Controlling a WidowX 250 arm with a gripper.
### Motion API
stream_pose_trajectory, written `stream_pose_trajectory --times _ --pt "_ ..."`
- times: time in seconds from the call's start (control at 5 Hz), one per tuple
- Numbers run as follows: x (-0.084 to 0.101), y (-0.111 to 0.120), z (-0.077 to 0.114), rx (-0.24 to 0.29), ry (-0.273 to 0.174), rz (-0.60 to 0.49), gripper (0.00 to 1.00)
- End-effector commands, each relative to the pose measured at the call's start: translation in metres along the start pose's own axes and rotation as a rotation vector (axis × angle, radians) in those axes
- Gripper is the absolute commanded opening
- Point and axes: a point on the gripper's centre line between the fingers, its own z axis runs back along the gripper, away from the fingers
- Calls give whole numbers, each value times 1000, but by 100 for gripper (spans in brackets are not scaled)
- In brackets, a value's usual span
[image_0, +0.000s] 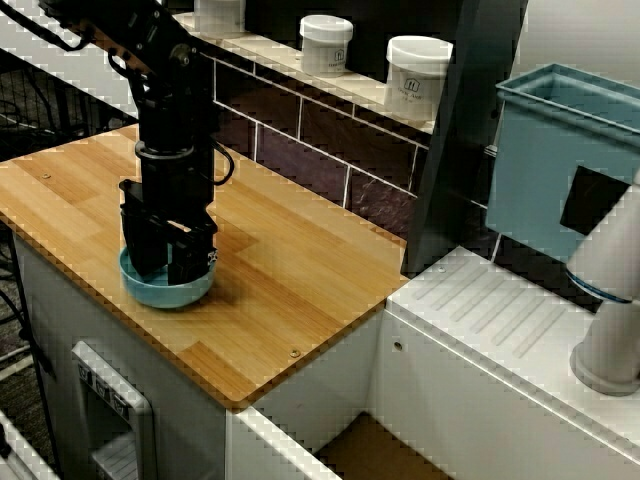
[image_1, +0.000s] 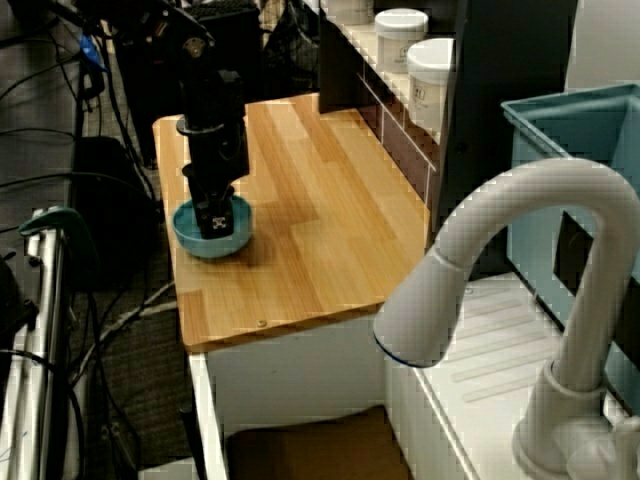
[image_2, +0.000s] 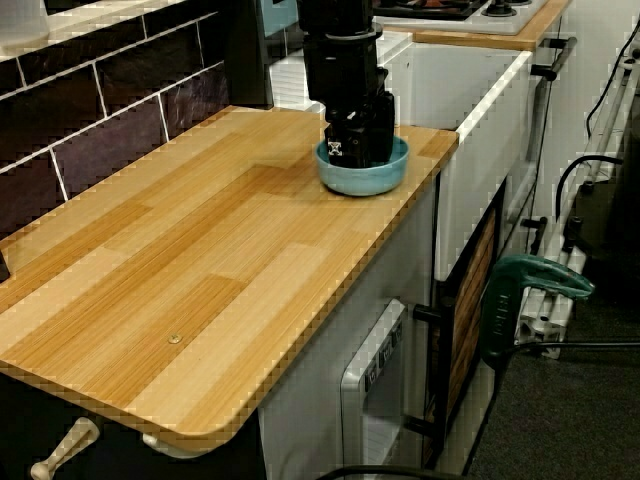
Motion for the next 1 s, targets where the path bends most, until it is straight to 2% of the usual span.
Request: stream_pose_trajectory --times 0.0,0.2,0.4,0.6,0.8 --pt "3 1 4 1 -15 13 100" --pt "6 0 26 -26 -18 9 100" --pt "9 -3 56 -71 -28 8 100" --pt "11 -3 74 -101 -35 6 100" --pt "15 -4 84 -114 -35 2 100"
